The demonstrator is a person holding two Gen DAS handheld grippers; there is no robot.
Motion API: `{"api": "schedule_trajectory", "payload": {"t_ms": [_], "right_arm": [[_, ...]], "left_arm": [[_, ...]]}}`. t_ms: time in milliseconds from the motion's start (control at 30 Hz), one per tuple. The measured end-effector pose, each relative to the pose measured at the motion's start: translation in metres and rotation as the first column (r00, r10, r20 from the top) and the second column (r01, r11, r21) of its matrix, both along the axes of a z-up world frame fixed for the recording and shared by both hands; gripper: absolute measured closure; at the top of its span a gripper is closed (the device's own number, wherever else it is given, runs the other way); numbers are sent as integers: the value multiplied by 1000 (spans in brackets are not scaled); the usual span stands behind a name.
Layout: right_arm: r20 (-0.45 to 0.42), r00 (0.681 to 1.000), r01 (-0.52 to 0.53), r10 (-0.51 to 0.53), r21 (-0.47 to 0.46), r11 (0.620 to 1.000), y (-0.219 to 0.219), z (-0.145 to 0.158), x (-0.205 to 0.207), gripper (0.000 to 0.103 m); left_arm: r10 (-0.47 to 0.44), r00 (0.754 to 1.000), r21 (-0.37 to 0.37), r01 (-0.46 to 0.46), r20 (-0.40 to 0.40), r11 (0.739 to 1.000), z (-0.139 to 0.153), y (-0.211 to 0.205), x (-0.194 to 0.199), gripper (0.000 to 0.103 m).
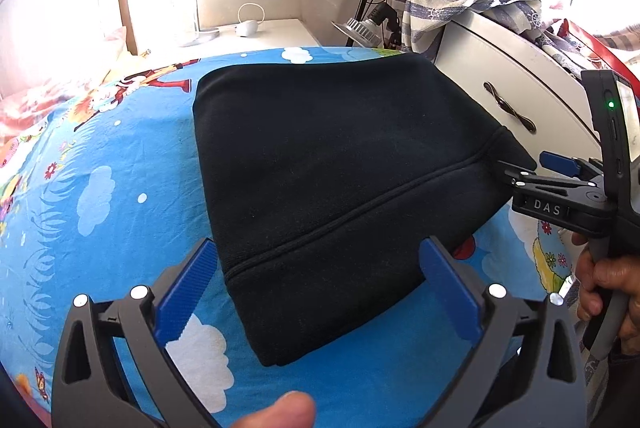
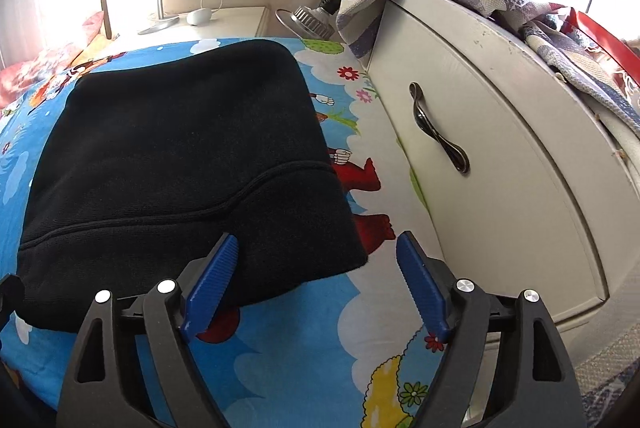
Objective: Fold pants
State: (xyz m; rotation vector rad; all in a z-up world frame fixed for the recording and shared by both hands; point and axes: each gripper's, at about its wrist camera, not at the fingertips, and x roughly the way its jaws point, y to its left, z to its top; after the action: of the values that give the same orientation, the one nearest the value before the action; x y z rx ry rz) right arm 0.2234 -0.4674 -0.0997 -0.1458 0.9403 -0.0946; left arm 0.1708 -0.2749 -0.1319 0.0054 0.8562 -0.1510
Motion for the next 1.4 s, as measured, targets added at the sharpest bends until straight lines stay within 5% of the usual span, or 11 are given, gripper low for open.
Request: {"api": "schedule_trajectory", "payload": {"t_ms": [333,633,1400], "right_arm": [[92,987,132,-133,17,991,-14,59,-72,12],[173,982,66,-77,65,996,10,108,-112,12],[184,980,62,-74,71,996,11,112,-110,12]], "left_arm": [[14,1000,-100,-14,-4,995,47,11,-29,2],[37,999,-141,-32,33,990,75,19,-56,2],[40,998,-146,-32,51,989,87,22,-61,2]]}}
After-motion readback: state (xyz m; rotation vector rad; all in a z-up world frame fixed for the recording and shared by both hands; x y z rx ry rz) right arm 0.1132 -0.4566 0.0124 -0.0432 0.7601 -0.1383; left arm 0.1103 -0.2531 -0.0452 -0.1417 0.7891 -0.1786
